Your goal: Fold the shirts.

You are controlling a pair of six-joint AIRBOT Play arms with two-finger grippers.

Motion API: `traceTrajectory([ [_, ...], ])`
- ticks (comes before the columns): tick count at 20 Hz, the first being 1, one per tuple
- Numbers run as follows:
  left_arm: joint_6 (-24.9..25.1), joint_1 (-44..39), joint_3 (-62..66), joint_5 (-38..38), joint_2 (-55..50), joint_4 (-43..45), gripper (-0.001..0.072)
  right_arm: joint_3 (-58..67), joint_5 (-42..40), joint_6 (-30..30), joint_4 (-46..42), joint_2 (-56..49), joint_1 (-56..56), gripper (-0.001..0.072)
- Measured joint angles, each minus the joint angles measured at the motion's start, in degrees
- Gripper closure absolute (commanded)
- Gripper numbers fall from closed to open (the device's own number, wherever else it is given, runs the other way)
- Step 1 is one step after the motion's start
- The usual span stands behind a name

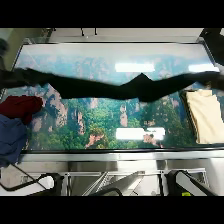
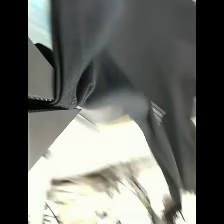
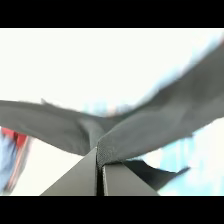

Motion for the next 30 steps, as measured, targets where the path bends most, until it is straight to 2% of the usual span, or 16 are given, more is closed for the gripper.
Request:
traceTrajectory([
  [2, 0.66, 4.74, 1.31, 0.37, 7.32, -12.50, 0.0694, 11.65, -0.39, -0.57, 2.05, 2.10, -2.25, 0.0693],
  [5, -0.79, 15.47, 5.84, 0.83, 15.30, -21.46, 0.0694, 27.32, -3.63, -0.83, -0.20, 3.45, -4.31, 0.0692],
  [7, -2.32, 23.37, 9.14, 0.83, 18.45, -22.69, 0.0695, 33.35, -5.57, -0.83, -2.38, 3.45, -4.90, 0.0692],
  [9, -3.65, 26.86, 10.99, 0.90, 19.41, -19.61, 0.0694, 36.28, -6.05, -0.83, -3.52, 2.01, -5.20, 0.0693],
  [11, -4.28, 24.06, 11.28, 1.31, 18.38, -13.29, 0.0694, 36.61, -4.46, -0.59, -3.54, -1.29, -5.31, 0.0694],
  [14, -5.01, 12.55, 8.28, 3.21, 13.66, 0.02, 0.0694, 32.02, -1.29, -0.42, -3.08, -8.59, -2.16, 0.0694],
  [19, -4.66, -4.83, 3.26, 14.99, -2.12, 20.52, 0.0695, 21.09, -4.59, -1.92, -12.98, -24.15, 7.52, 0.0694],
  [22, -5.01, -9.90, 8.94, 18.18, -17.31, 26.88, 0.0695, 19.15, -7.93, -1.90, -14.19, -35.71, 9.25, 0.0694],
  [26, -10.49, -12.39, 23.15, 18.08, -36.11, 30.47, 0.0695, 22.53, -10.75, -1.62, -11.82, -48.54, 9.09, 0.0694],
  [30, -14.88, -13.68, 32.63, 16.59, -46.21, 34.53, 0.0694, 25.18, -9.75, -0.96, -11.61, -54.16, 7.80, 0.0695],
])
